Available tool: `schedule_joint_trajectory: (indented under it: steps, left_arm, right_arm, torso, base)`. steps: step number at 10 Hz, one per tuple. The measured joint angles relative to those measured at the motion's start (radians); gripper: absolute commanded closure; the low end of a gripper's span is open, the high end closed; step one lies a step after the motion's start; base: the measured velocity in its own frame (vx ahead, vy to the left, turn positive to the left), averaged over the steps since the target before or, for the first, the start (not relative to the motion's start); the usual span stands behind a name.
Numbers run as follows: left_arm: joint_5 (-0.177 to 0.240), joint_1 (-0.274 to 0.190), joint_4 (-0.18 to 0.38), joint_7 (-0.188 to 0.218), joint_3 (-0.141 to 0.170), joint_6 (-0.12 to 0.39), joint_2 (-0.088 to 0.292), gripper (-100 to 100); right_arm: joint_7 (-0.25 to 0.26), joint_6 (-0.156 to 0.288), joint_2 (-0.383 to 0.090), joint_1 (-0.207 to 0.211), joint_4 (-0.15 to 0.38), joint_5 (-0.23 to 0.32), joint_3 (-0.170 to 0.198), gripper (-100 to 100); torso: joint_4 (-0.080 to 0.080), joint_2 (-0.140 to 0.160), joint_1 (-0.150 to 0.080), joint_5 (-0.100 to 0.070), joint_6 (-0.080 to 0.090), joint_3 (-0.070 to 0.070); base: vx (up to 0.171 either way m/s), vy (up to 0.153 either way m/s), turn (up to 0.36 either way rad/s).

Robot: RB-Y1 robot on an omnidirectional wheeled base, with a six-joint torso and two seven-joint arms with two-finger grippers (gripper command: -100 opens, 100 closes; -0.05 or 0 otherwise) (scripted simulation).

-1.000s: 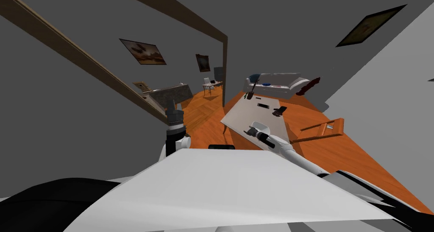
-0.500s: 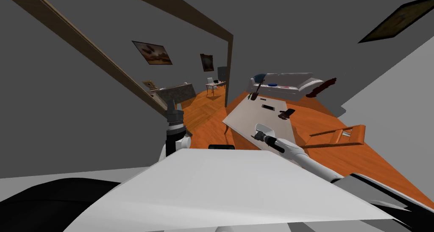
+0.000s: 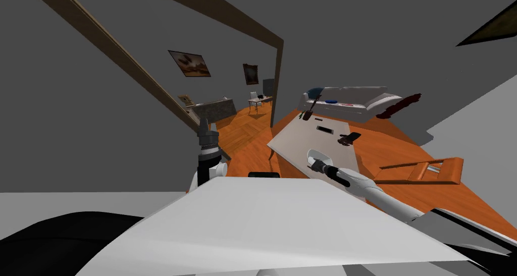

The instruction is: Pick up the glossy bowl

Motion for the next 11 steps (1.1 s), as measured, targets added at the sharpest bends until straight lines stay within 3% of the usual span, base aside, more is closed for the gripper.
schedule_joint_trajectory:
  steps: [1,3,5,6,7,8,11]
  left_arm:
    - [0.000,0.000,0.000,0.000,0.000,0.000,0.000,0]
    - [0.000,0.000,0.000,0.000,0.000,0.000,0.000,0]
    - [0.000,0.000,0.000,0.000,0.000,0.000,0.000,0]
    - [0.000,0.000,0.000,0.000,0.000,0.000,0.000,0]
    - [0.000,0.000,0.000,0.000,0.000,0.000,0.000,0]
    - [0.000,0.000,0.000,0.000,0.000,0.000,0.000,0]
    - [0.000,0.000,0.000,0.000,0.000,0.000,0.000,0]
  right_arm:
    - [0.019,0.005,-0.014,0.021,0.014,0.007,0.001,-100]
    - [0.051,0.000,-0.020,0.009,0.093,0.018,0.002,-100]
    - [0.040,0.010,-0.042,0.026,0.072,0.021,0.012,-100]
    - [0.037,0.013,-0.043,0.027,0.070,0.021,0.013,0]
    - [0.037,0.012,-0.043,0.027,0.070,0.021,0.013,-100]
    - [0.061,0.006,-0.013,0.009,0.112,0.020,0.000,-100]
    - [0.057,0.050,0.011,0.019,0.086,0.025,0.015,-100]
  torso:
    - [0.000,0.000,0.000,0.000,0.000,0.000]
    - [0.000,0.000,0.000,0.000,0.000,0.000]
    - [0.000,0.000,0.000,0.000,0.000,0.000]
    - [0.000,0.000,0.000,0.000,0.000,0.000]
    - [0.000,0.000,0.000,0.000,0.000,0.000]
    - [0.000,-0.001,-0.002,0.000,-0.001,0.000]
    - [0.000,-0.001,-0.004,-0.001,0.000,-0.001]
  base:
    - [0.007,0.003,0.110]
    - [0.005,0.001,0.065]
    - [0.000,-0.001,-0.007]
    - [0.000,0.000,0.000]
    - [0.014,-0.035,0.053]
    - [0.024,-0.056,0.036]
    - [0.016,-0.051,0.026]
